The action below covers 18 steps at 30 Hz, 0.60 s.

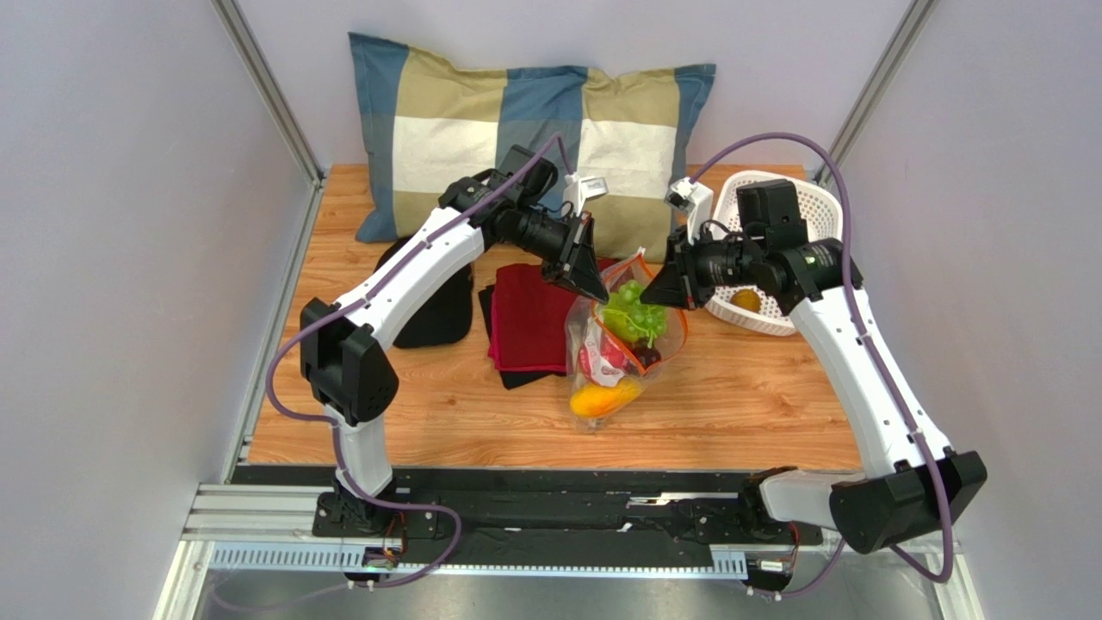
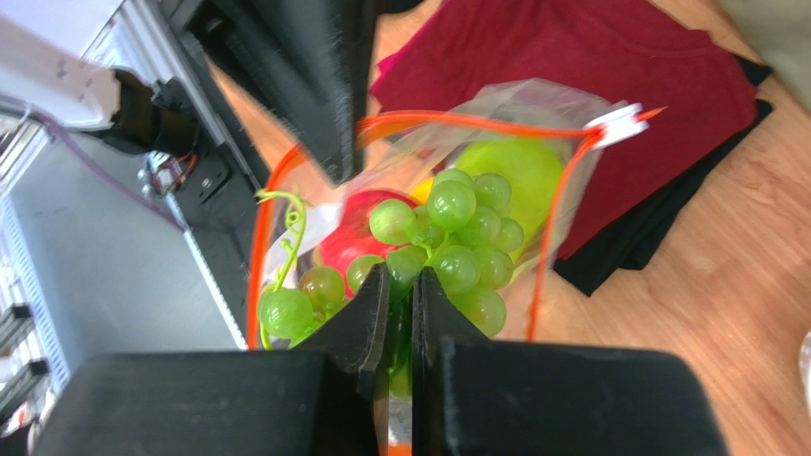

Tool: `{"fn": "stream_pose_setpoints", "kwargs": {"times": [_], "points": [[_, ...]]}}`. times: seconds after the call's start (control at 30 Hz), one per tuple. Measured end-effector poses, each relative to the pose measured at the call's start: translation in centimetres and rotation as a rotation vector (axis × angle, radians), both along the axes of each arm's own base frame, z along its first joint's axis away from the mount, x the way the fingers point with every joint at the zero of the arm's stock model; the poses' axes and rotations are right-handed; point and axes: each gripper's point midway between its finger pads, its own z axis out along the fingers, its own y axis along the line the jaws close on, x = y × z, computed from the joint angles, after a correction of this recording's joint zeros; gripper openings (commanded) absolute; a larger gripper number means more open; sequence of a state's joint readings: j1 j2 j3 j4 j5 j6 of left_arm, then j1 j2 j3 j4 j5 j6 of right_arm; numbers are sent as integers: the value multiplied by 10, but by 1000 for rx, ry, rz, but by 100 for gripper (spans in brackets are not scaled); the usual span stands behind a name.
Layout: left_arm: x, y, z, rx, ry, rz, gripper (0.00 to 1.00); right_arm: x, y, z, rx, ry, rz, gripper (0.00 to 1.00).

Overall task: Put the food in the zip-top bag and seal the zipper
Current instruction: Place the fake fruit in the zipper food storage bag.

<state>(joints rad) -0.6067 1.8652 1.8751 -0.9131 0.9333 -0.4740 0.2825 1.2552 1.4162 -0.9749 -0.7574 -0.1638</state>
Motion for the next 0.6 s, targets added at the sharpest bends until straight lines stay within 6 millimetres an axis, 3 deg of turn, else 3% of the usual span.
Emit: {"fn": "stream_pose_setpoints", "kwargs": {"times": [0.27,0.43,0.6], "points": [[-3,-2,2,-27,11,-20,0,37,8,-22,-47,-52,-92,0],[-5,-3,2,-40,33,-28,0,29,25,-50,-126,-128,-70,0],[-7,-4,4,-52,41,-36,0,19,26,-71,-237,-255,-43,0]]}}
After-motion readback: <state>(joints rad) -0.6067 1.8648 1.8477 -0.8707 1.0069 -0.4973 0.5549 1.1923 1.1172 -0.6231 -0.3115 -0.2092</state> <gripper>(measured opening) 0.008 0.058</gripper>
